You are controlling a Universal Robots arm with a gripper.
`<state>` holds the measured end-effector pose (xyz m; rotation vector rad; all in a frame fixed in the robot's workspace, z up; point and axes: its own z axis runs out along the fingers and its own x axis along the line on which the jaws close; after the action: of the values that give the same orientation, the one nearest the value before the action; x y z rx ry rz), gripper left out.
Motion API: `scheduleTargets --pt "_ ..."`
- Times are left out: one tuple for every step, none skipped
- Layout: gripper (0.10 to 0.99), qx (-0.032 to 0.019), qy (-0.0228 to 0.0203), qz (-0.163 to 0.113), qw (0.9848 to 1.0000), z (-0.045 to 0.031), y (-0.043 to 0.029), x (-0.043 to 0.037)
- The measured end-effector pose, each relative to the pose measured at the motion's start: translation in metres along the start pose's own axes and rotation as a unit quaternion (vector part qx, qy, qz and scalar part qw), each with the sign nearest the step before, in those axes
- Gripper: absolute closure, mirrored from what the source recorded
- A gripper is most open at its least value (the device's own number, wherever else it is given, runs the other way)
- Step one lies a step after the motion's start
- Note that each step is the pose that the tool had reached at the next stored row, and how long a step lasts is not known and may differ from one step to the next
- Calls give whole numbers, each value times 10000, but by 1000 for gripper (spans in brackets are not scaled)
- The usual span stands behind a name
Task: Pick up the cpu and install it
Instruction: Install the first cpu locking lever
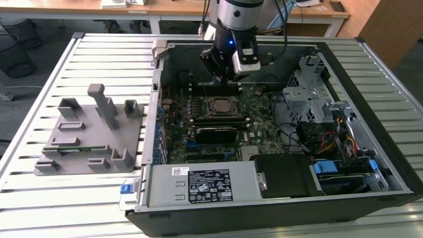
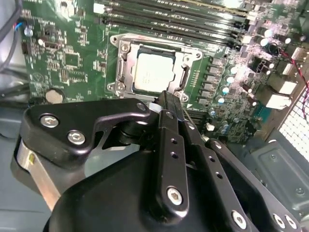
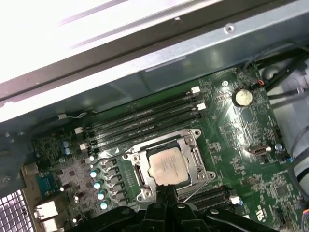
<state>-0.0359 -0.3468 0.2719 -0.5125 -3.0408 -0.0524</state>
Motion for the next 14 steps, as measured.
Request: scheduleTargets --pt "980 -19 0 -52 10000 2 0 0" --pt "980 -29 -12 -104 9999 3 0 0" --pt "980 -36 -30 -162 9999 5 1 -1" --pt "980 -39 -46 -229 9997 6 1 -1" --pt "980 -42 -61 -296 9995 6 0 -1" --pt "980 -45 -80 -364 9993 7 0 0" --pt "980 -49 -101 -431 9990 8 0 -1" --pt "980 -51 -116 -502 9987 9 0 -1" --pt "980 -50 -122 -576 9983 10 0 -1" --pt "980 -48 -123 -654 9978 13 0 -1" --pt "980 -47 -124 -739 9972 16 0 -1" --pt "980 -45 -123 -824 9965 19 0 -1" --pt "980 -41 -122 -909 9958 22 0 -1" --pt "980 -38 -120 -997 9949 25 0 -1"
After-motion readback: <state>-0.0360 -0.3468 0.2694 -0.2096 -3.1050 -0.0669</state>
